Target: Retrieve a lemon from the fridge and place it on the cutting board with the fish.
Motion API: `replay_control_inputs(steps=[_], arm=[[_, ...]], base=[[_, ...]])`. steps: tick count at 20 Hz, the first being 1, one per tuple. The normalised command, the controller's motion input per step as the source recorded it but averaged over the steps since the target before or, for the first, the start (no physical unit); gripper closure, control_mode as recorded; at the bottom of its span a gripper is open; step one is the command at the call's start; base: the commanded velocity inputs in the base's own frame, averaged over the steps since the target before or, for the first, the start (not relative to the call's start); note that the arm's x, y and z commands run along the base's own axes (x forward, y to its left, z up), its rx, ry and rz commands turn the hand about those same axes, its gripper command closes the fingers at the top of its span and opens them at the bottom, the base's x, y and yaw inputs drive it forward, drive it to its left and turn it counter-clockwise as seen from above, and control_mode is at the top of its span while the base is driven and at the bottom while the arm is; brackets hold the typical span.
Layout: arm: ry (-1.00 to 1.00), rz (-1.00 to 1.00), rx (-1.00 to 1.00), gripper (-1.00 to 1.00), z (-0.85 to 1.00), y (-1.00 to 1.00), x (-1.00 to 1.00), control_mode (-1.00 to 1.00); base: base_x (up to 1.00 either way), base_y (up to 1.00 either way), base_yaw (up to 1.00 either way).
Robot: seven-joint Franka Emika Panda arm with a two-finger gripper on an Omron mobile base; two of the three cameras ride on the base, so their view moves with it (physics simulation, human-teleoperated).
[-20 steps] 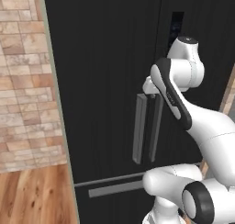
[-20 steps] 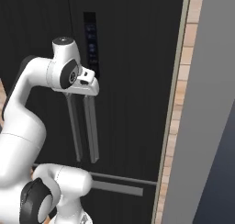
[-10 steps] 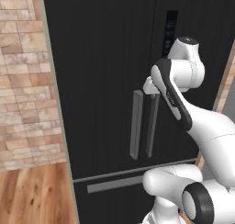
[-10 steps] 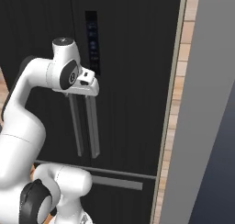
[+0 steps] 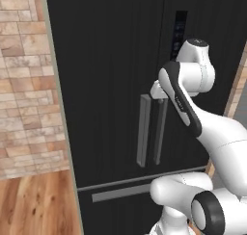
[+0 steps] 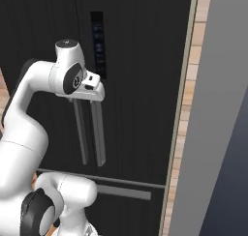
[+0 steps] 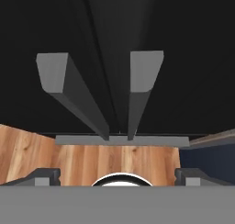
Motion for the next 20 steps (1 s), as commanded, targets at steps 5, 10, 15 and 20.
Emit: replay_control_inputs(steps=[5,10,15,20], arm=[[0.0,0.0,0.0,-1.0,0.0,0.0,0.0,1.0],[0.0,0.0,0.0,-1.0,0.0,0.0,0.0,1.0],[0.0,0.0,0.0,-1.0,0.0,0.0,0.0,1.0],[0.0,0.0,0.0,-1.0,-0.05,0.0,0.07,-1.0]], base=[[-0.38,0.03,0.0],[-0.45,0.01,0.0],[-0.02,0.0,0.0],[0.0,0.0,0.0]])
